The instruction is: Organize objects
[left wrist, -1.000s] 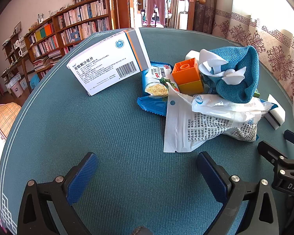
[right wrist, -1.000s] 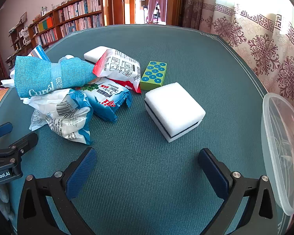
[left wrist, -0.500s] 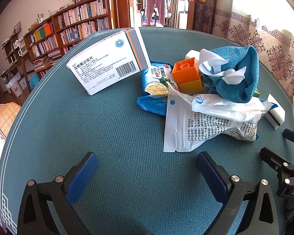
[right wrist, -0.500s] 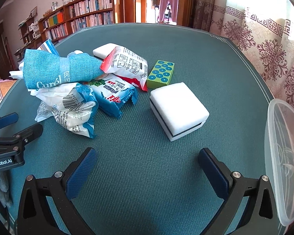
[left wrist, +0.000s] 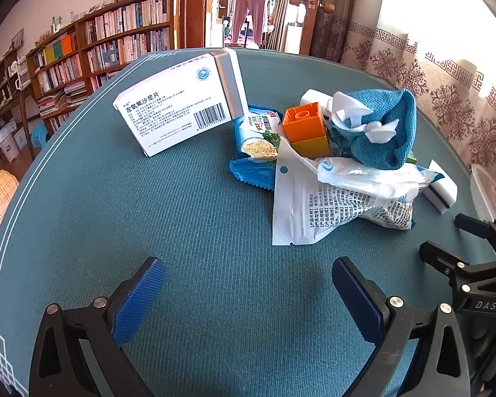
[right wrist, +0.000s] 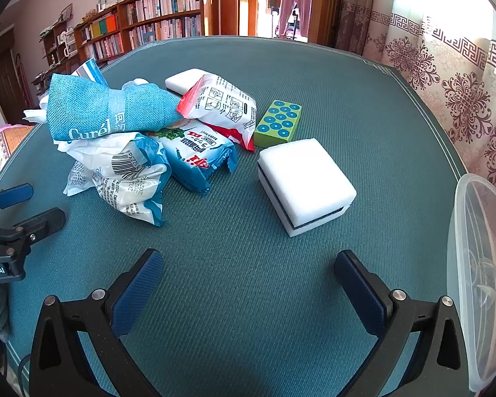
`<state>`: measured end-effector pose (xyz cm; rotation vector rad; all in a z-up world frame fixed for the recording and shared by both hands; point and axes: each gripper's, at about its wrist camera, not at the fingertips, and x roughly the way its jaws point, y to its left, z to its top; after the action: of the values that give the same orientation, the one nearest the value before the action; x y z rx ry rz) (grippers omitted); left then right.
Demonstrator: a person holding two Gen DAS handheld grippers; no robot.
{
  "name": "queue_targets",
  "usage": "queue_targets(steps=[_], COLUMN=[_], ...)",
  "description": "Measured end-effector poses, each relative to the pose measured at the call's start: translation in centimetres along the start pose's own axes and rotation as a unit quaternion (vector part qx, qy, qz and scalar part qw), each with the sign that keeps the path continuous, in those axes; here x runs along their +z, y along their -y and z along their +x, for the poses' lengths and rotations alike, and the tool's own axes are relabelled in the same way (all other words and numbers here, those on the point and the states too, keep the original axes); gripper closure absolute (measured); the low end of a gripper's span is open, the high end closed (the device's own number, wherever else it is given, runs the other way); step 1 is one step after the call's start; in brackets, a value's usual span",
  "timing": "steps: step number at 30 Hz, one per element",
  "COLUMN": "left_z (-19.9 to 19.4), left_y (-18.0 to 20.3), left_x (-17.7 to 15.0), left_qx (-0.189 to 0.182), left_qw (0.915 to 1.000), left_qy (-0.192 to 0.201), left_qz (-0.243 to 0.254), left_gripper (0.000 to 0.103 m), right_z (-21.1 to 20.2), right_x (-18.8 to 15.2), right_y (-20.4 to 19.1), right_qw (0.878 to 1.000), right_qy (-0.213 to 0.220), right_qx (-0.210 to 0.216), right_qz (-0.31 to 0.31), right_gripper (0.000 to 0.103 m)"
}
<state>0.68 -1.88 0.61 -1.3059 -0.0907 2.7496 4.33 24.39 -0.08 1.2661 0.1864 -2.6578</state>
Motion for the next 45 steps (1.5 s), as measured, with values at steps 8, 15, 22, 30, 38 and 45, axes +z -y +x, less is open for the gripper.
queue_targets(steps=[8, 15, 22, 30, 38, 45], left_z=[-0.3, -1.6, -1.7, -2.1, 0.2, 1.0], left_y=[-2.6, -3.8, -3.8, -4.5, -3.7, -2.3], left_x=[1.1, 3.3, 5.4, 9.1, 11.5, 10.1], left_qx=[0.015, 0.052, 0.06, 0.07, 0.027, 0.006], left_qw=[0.9992, 0.997, 0.9958, 0.9911, 0.9921, 0.9904], left_qy=[0.009, 0.055, 0.07, 0.11, 0.105, 0.092], left_qz=[-0.036, -0.015, -0.002, 0.023, 0.063, 0.103], left_gripper=[0.0, 0.0, 0.0, 0.0, 0.0, 0.0], right_z=[0.0, 0.0, 0.0, 0.0, 0.0, 0.0], right_x=[0.0, 0.0, 0.0, 0.0, -0.1, -0.1], right_y=[0.0, 0.0, 0.0, 0.0, -0.1, -0.1], right_qw=[1.0, 1.0, 1.0, 1.0, 1.0, 1.0], right_qy=[0.0, 0.001, 0.001, 0.001, 0.002, 0.002], right_qx=[0.0, 0.0, 0.0, 0.001, 0.001, 0.001], right_qz=[0.0, 0.0, 0.0, 0.0, 0.0, 0.001], right_gripper=[0.0, 0.0, 0.0, 0.0, 0.0, 0.0])
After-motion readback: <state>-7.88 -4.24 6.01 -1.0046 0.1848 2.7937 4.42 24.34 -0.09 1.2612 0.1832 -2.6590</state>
